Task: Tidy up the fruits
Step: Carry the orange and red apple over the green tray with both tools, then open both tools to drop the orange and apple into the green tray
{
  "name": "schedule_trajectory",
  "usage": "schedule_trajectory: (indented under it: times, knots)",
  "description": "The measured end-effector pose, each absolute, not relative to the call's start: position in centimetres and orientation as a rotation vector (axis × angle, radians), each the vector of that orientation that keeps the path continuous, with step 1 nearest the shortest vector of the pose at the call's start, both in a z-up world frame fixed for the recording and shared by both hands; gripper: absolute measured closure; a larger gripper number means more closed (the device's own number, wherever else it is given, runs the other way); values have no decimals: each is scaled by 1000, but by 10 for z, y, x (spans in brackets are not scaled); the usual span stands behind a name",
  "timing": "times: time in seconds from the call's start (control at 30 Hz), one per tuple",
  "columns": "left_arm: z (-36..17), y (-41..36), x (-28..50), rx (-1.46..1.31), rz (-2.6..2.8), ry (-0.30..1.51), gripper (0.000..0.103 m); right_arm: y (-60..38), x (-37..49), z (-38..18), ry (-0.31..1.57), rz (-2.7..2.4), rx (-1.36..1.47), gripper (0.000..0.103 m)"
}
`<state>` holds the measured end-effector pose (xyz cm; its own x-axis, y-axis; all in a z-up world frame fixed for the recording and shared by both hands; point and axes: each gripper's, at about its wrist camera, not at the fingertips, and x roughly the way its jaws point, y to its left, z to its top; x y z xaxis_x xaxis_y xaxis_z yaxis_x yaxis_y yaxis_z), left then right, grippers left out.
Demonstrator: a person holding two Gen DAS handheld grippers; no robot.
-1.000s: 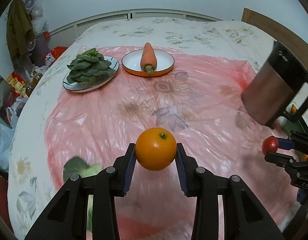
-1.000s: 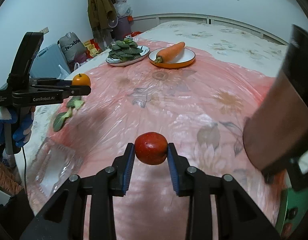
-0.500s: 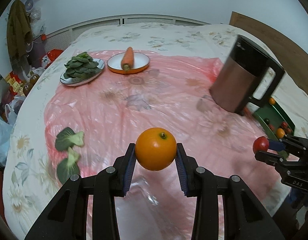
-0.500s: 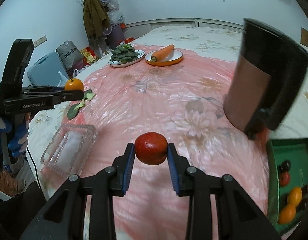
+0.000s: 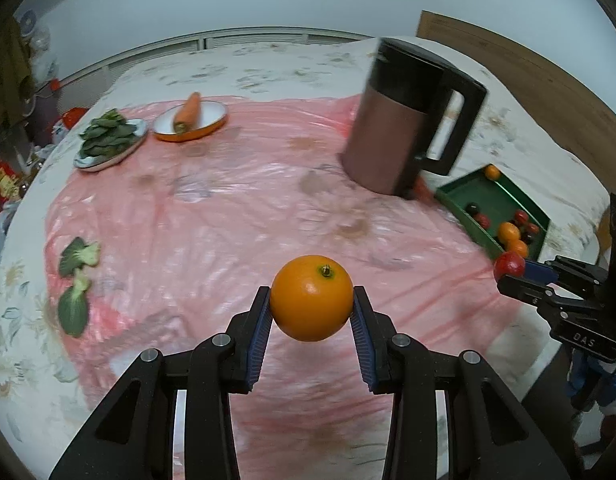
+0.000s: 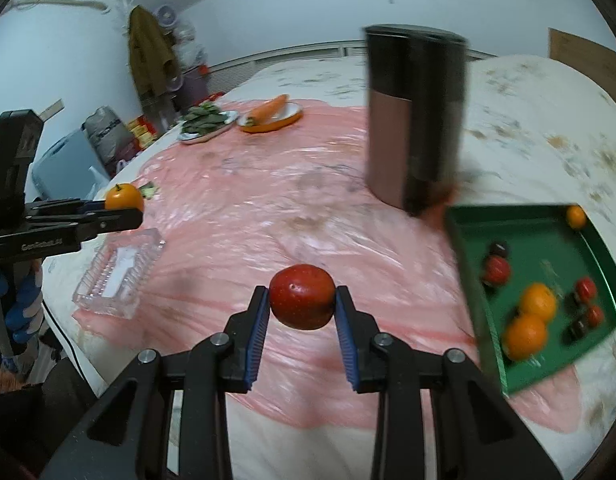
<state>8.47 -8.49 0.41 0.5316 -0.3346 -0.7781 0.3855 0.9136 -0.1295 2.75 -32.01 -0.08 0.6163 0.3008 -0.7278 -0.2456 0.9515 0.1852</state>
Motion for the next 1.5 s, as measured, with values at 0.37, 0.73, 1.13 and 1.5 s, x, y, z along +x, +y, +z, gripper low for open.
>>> schedule_trajectory:
  times: [0.37, 0.73, 1.13, 1.5]
  knots:
    - [-4, -170, 73, 131, -544, 947, 69, -424, 2, -11, 835, 135, 151, 76]
    - [-22, -260, 80, 198, -662, 993, 69, -503, 7, -26, 837, 2, 180, 76]
    - [-32, -354, 103, 251, -759, 998, 69, -536, 24, -52, 861, -34, 176, 76]
    - [-60, -413, 127, 338, -750, 1014, 69, -542, 40, -70, 900, -38, 120, 76]
